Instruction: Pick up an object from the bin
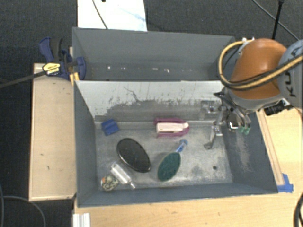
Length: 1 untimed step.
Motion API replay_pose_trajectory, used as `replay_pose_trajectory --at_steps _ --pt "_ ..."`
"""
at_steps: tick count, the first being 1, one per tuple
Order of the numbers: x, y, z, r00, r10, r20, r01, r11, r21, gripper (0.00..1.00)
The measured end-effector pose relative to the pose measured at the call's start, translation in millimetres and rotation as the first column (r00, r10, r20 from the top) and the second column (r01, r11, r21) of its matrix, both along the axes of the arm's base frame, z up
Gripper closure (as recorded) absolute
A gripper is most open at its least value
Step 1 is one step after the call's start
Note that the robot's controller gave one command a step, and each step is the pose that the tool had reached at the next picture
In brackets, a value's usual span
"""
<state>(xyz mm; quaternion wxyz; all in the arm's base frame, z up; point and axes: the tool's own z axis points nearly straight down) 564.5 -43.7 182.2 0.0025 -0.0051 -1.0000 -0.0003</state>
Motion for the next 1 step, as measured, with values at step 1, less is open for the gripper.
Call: replay_pose_trajectory --at_steps 1 --pt "-19.5 68.0 -38.6 0.953 0.302 0.005 -0.302 0.953 0.002 0.0"
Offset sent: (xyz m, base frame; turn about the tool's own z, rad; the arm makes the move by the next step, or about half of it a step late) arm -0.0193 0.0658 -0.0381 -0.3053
